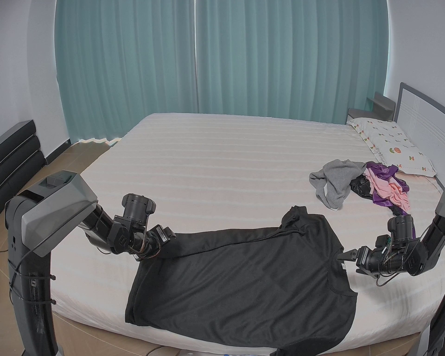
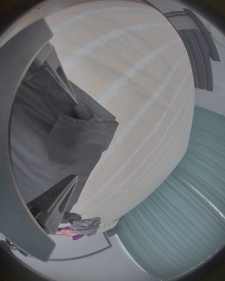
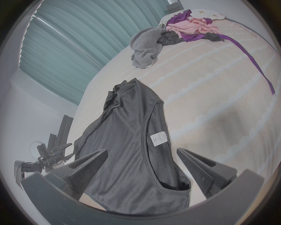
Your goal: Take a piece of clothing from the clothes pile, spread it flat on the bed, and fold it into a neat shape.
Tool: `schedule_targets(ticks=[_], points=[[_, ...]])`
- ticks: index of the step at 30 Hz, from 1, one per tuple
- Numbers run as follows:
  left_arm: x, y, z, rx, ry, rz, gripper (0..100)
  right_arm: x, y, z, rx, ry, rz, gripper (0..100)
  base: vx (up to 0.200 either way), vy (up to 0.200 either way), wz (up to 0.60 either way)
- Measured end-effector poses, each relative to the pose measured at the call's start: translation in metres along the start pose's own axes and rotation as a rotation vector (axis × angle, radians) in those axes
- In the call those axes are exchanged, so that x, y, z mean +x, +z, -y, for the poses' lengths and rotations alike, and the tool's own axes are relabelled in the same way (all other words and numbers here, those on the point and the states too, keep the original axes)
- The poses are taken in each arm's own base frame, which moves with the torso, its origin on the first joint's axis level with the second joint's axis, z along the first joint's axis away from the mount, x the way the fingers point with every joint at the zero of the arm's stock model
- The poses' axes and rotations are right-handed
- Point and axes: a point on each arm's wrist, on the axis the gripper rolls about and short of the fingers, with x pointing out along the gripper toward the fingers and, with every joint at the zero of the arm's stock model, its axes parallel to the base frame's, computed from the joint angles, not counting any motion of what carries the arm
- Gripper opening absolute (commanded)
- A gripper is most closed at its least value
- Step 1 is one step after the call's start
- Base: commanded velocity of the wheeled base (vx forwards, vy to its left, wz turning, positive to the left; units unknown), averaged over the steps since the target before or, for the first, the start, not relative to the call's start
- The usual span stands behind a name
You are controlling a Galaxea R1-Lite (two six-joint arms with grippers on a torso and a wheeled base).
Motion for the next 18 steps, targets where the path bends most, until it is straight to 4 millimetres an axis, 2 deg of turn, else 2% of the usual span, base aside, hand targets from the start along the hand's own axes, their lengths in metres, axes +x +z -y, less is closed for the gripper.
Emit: schedule_targets(ticks=[8,9,18], points=[[0.006,0.001,0.003,0.003,0.004,0.01,100,0.0,0.0,0.0,-0.001,0.0,-0.001,100,0.0,0.0,0.0],[0.007,0.001,0.003,0.003,0.002,0.011,0,0.0,0.0,0.0,0.0,0.0,-0.001,100,0.0,0.0,0.0],[0.018,0.015,0.013,-0.03,-0.033,0.044,0,0.0,0.0,-0.001,-0.002,0.002,0.001,100,0.0,0.0,0.0]])
